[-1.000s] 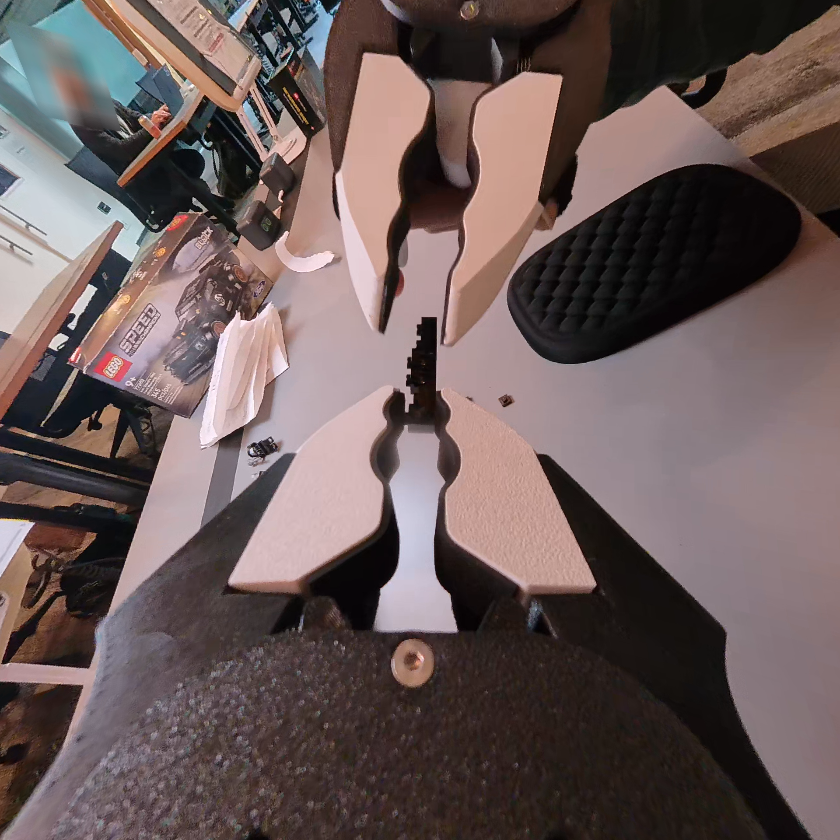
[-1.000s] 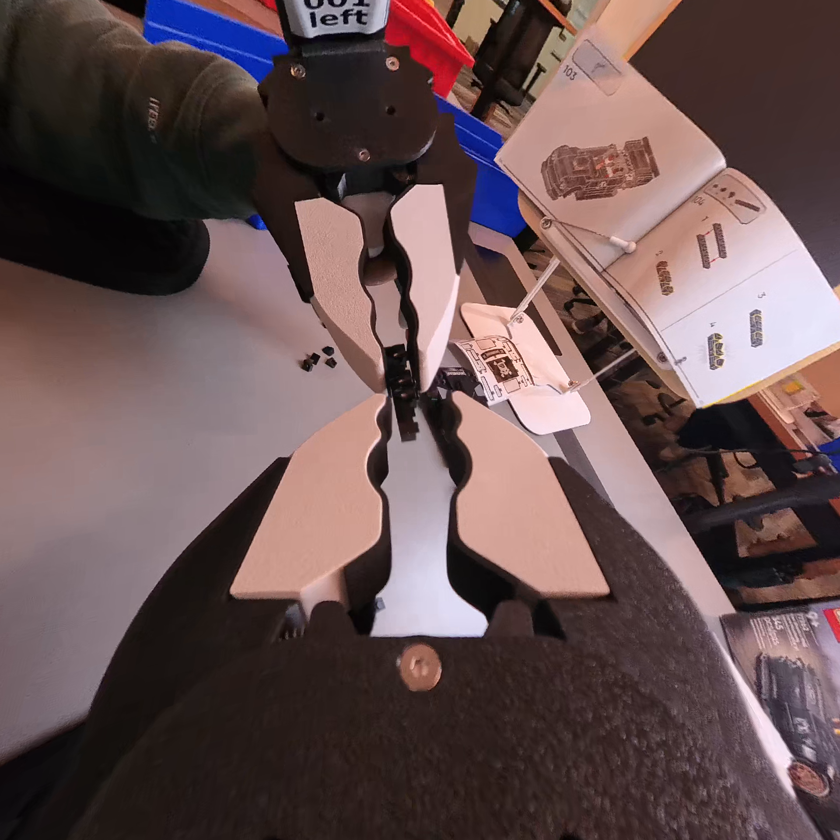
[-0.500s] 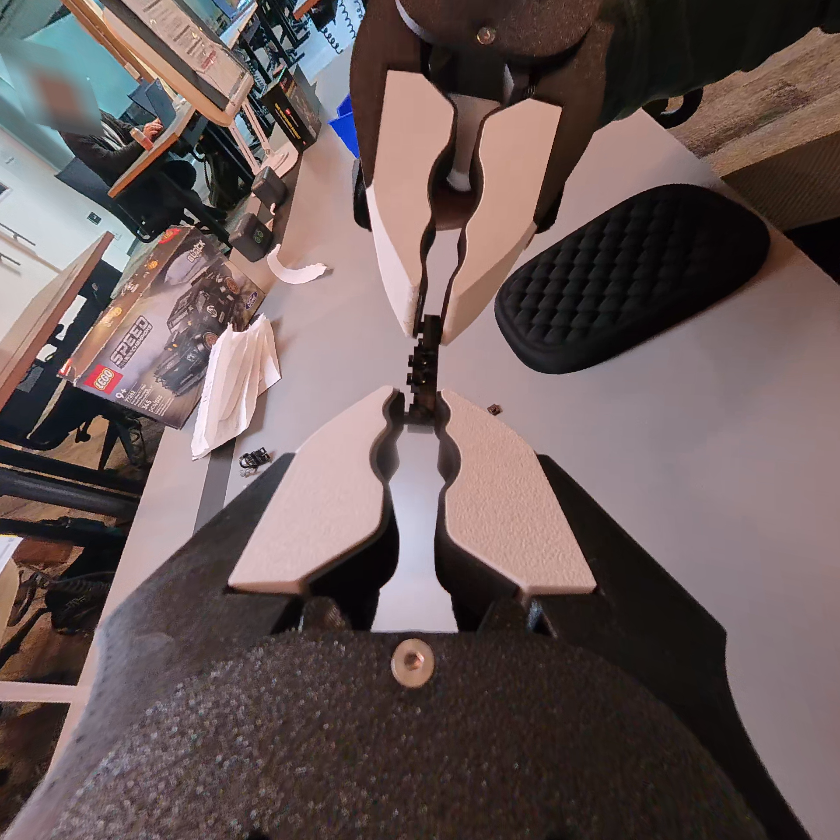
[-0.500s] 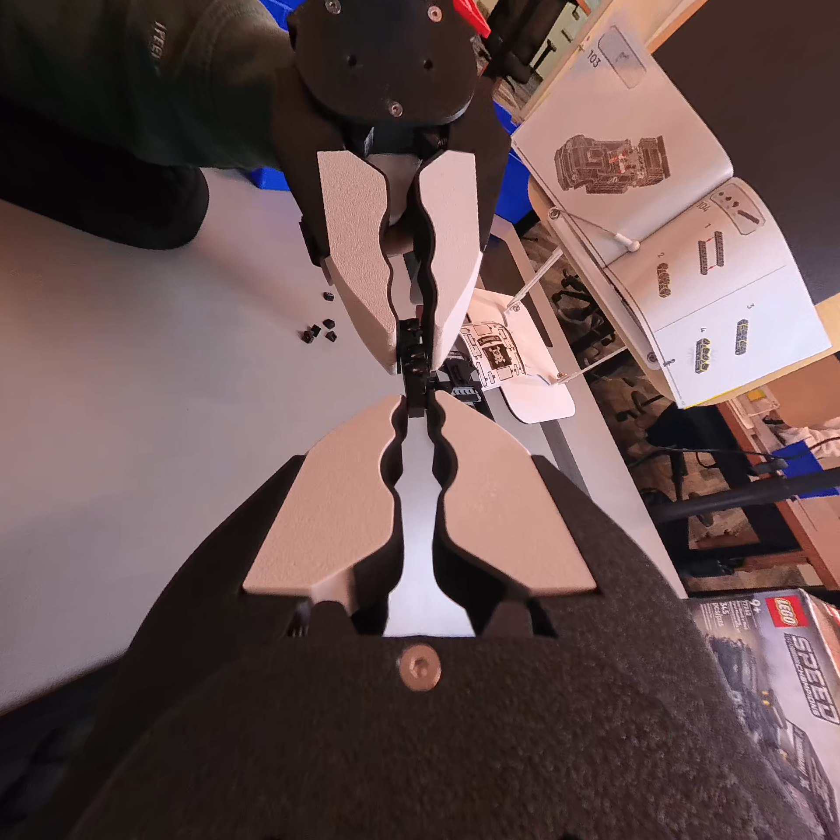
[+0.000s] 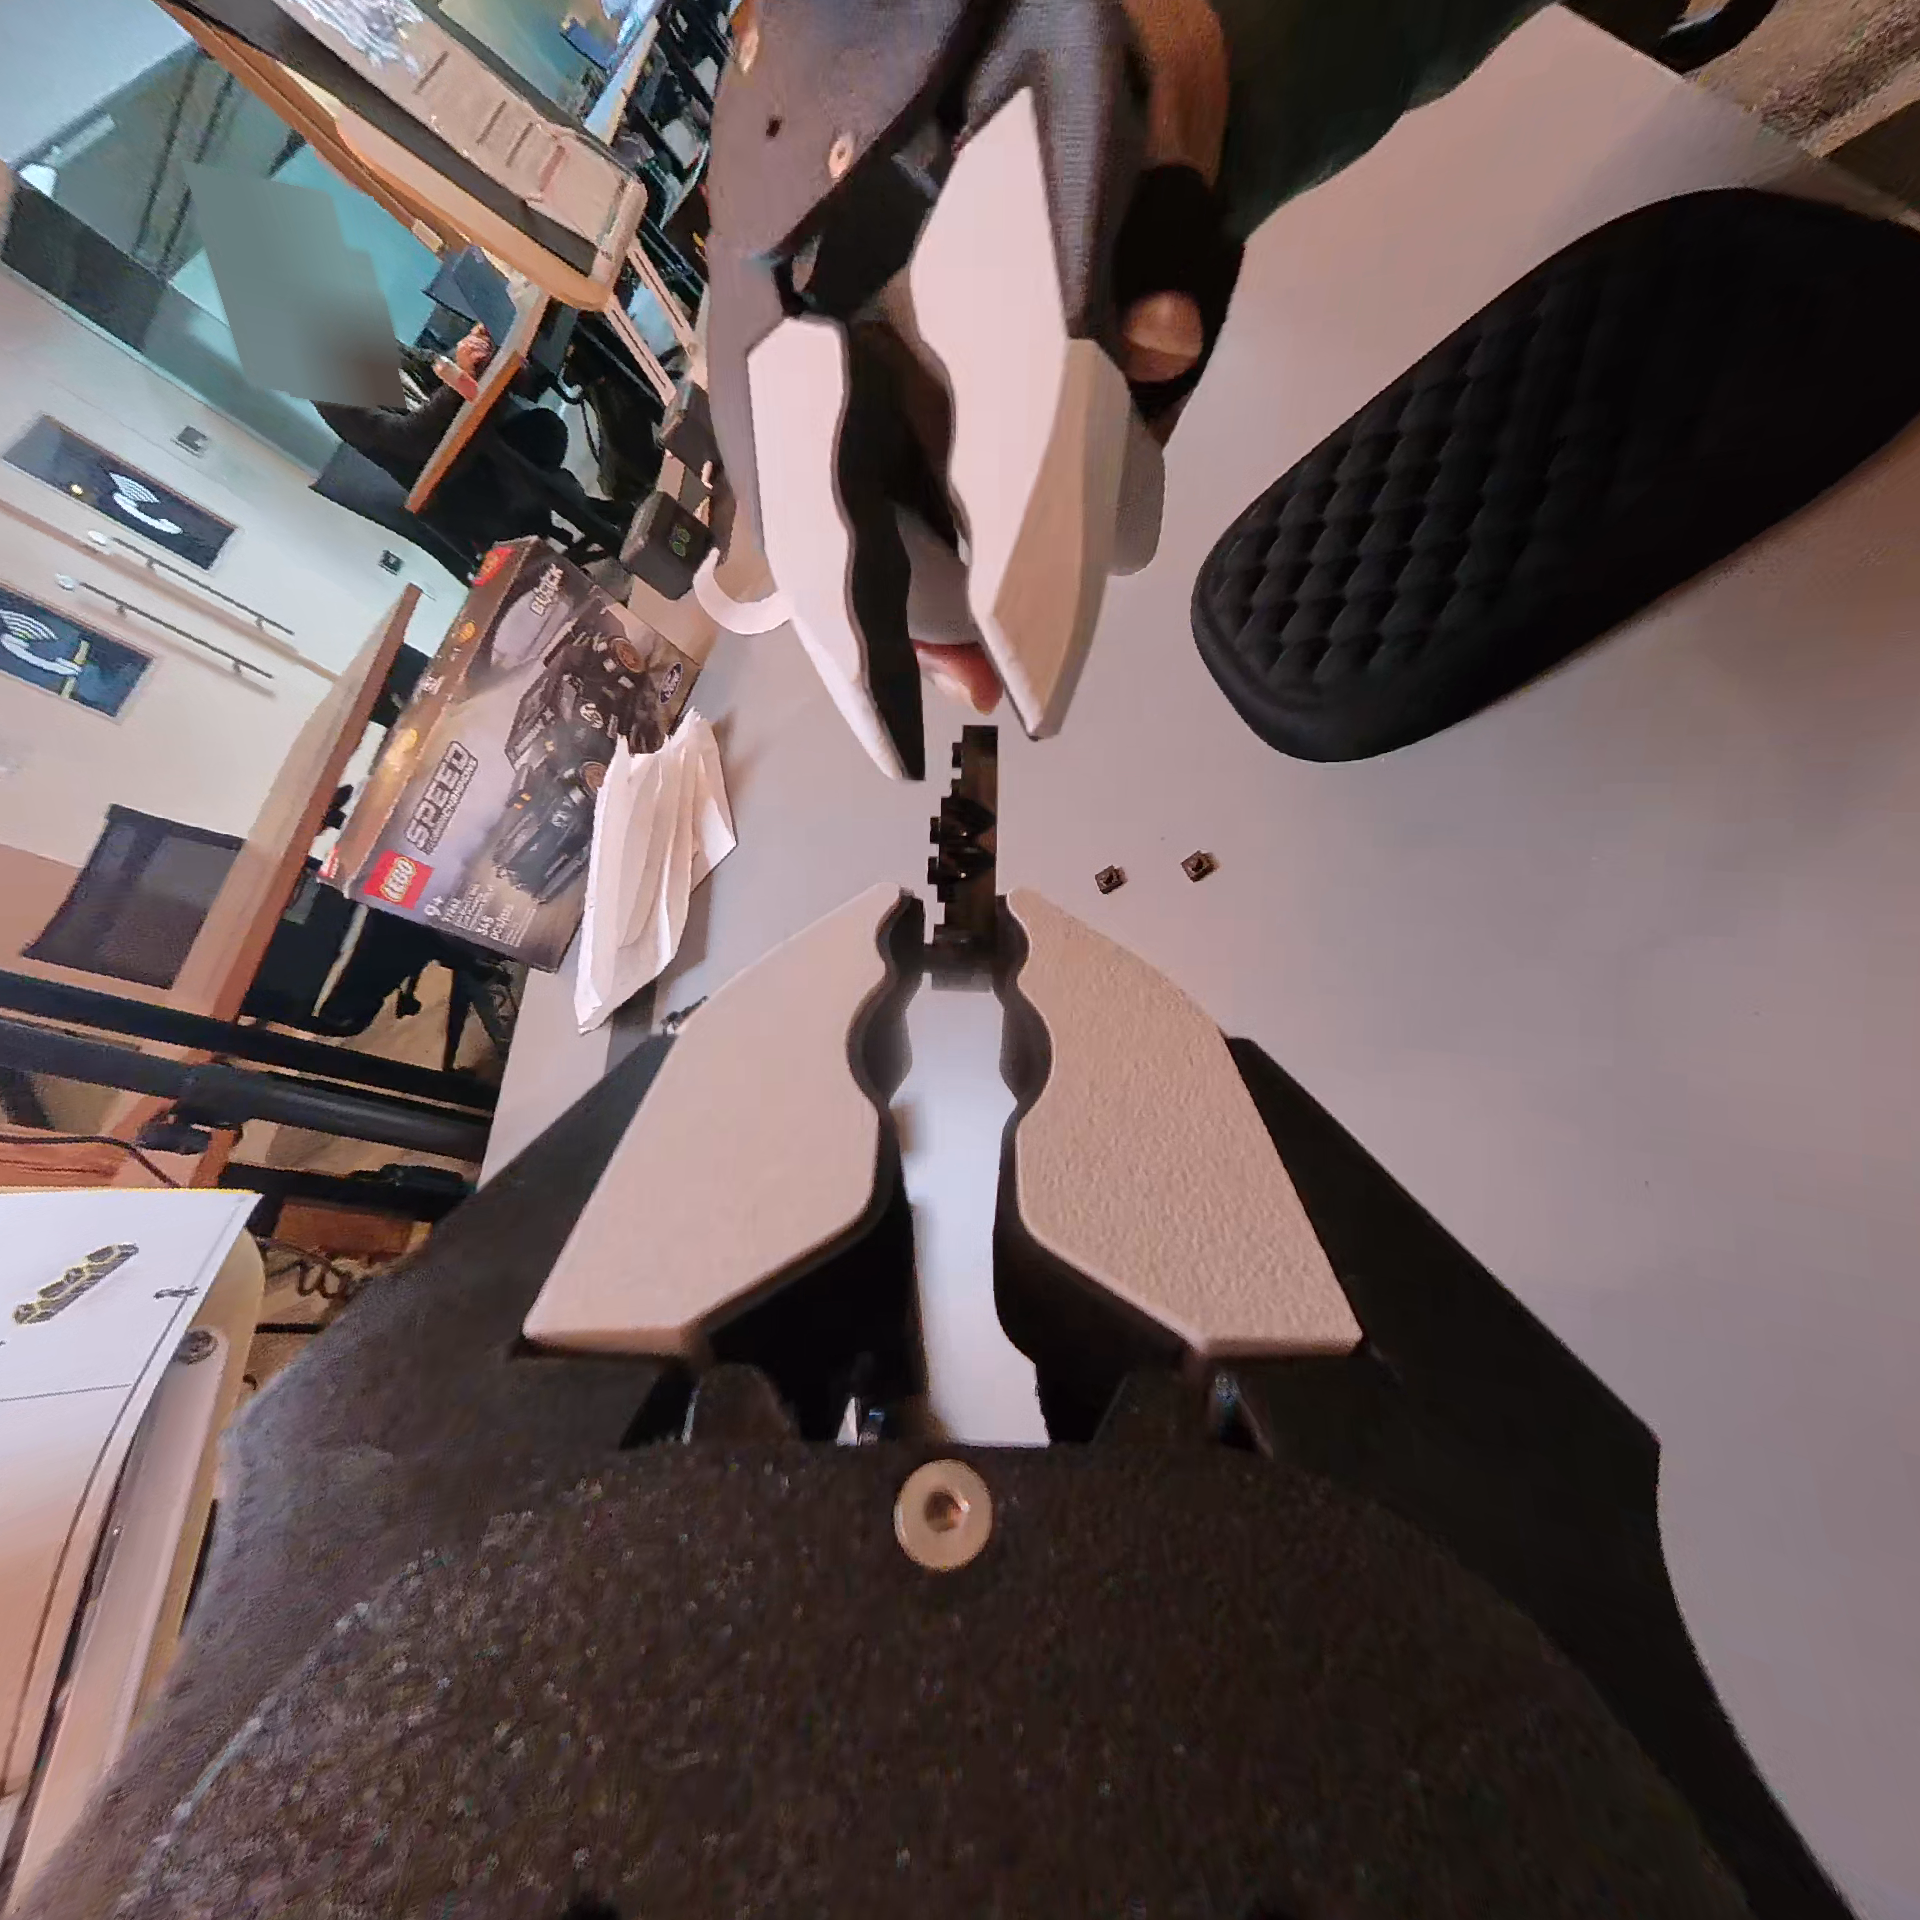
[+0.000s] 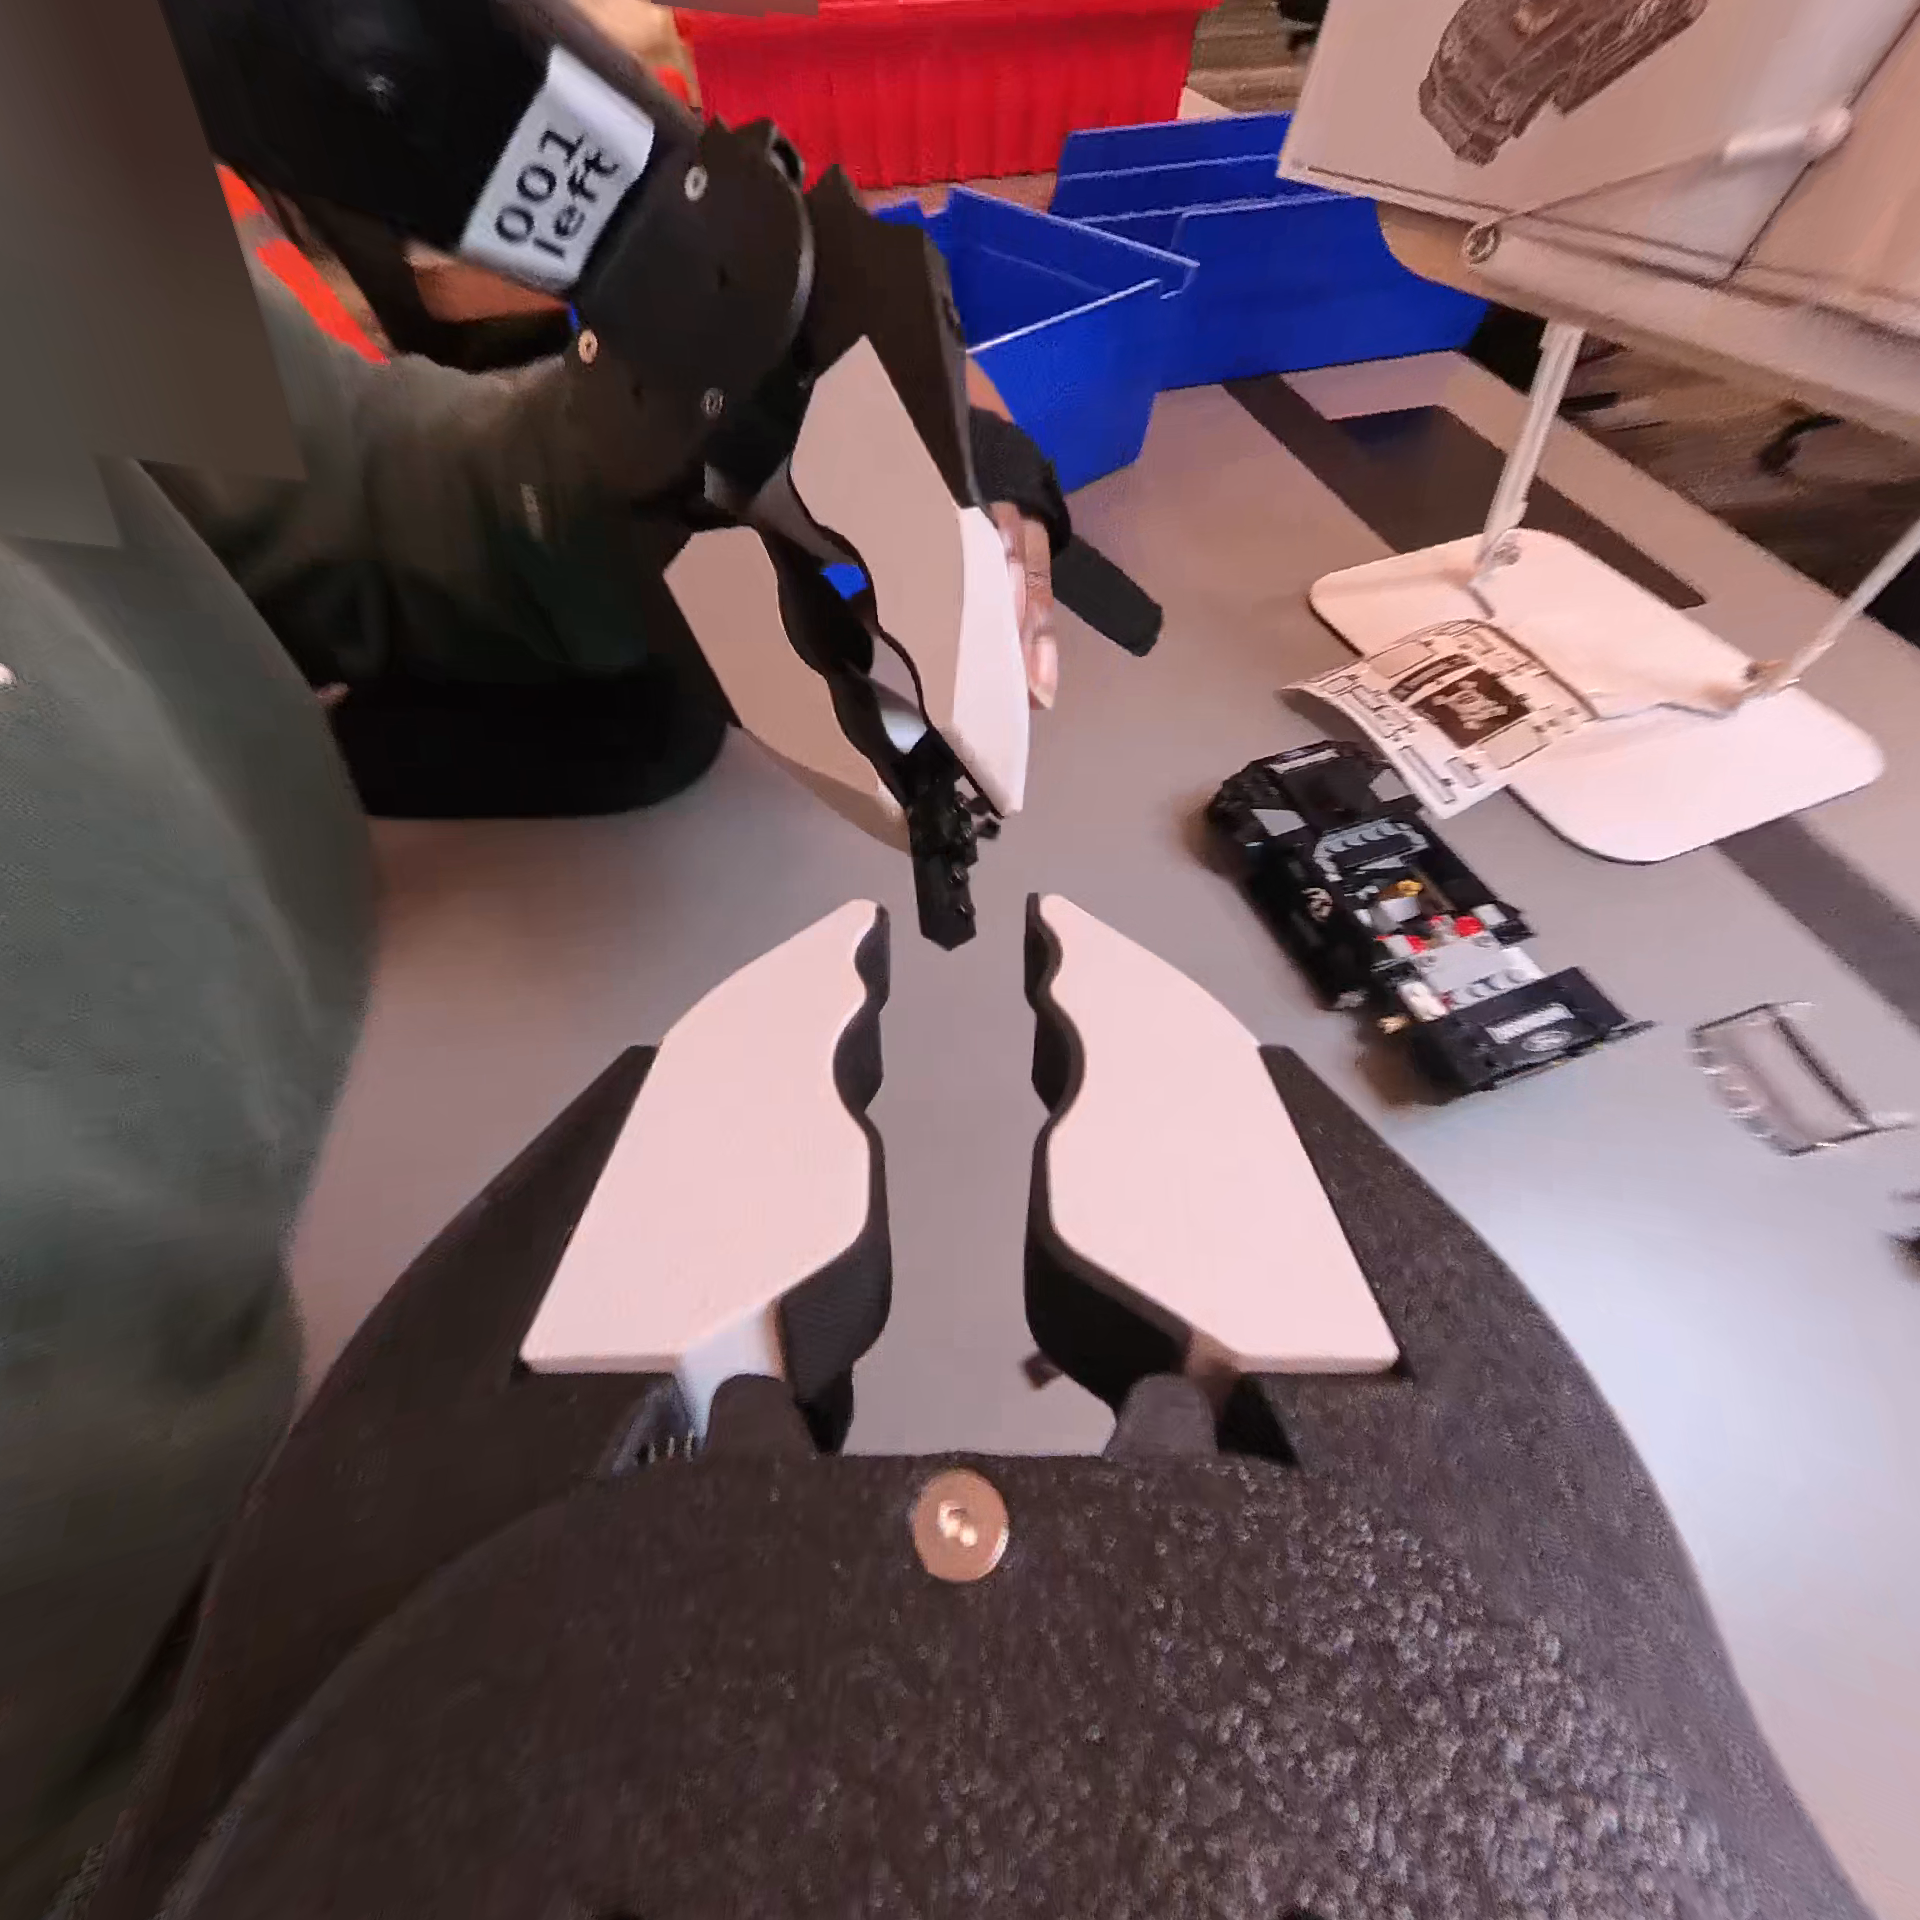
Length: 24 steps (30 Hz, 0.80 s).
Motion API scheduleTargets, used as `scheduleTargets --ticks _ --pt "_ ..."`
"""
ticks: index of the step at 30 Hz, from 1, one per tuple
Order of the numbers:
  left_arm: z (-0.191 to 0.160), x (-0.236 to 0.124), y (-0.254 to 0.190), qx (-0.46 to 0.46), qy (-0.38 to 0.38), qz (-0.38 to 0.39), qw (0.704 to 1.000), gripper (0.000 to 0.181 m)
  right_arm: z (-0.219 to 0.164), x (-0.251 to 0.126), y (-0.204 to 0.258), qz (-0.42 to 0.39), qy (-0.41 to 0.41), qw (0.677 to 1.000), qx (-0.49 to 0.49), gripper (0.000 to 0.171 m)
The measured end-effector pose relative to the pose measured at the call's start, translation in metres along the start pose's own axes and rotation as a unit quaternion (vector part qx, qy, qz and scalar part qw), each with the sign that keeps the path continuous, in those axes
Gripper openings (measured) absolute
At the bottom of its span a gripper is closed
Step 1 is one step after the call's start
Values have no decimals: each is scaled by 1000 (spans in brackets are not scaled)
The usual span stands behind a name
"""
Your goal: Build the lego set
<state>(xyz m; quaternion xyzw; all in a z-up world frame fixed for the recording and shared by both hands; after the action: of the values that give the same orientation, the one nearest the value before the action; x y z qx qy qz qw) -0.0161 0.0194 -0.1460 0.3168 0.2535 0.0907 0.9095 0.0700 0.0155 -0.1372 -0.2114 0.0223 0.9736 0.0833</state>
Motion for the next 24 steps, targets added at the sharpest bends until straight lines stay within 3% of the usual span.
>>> scheduleTargets --ticks 5,11,14,17,19,22,24 --pt "-1 -2 -4 26 1 22 999 14 2 9 4 47 4 998 36 10" --pt "-4 -8 -5 8 -11 33 999 14 6 14 4 55 -3 998 39 10" --pt "-6 -15 3 -70 -40 36 996 46 -4 20 -4 24 19 999 15 10" --pt "-20 -26 9 -146 -45 37 988 46 -39 38 -12 -6 95 995 -4 10" --pt "-36 -32 16 -196 -19 64 978 40 -62 54 -11 -12 136 990 -21 10" --pt "-71 -42 20 -235 77 104 963 31 -82 76 -7 -13 189 979 -70 10" --pt "-89 -47 11 -257 134 91 953 29 -85 86 -5 -6 215 971 -100 10"
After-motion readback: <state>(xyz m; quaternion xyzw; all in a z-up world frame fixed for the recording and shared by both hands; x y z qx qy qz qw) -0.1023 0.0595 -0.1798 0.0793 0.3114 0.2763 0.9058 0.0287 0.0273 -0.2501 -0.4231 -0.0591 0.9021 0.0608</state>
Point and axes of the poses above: each gripper's, where its closed fingertips meet, x out along the fingers, z out of its top, y = z × x across the jaws, the point moved 4 cm from there along -x, back along the fingers, and after that the axes turned 2 degrees about y, right-handed, at the moved point
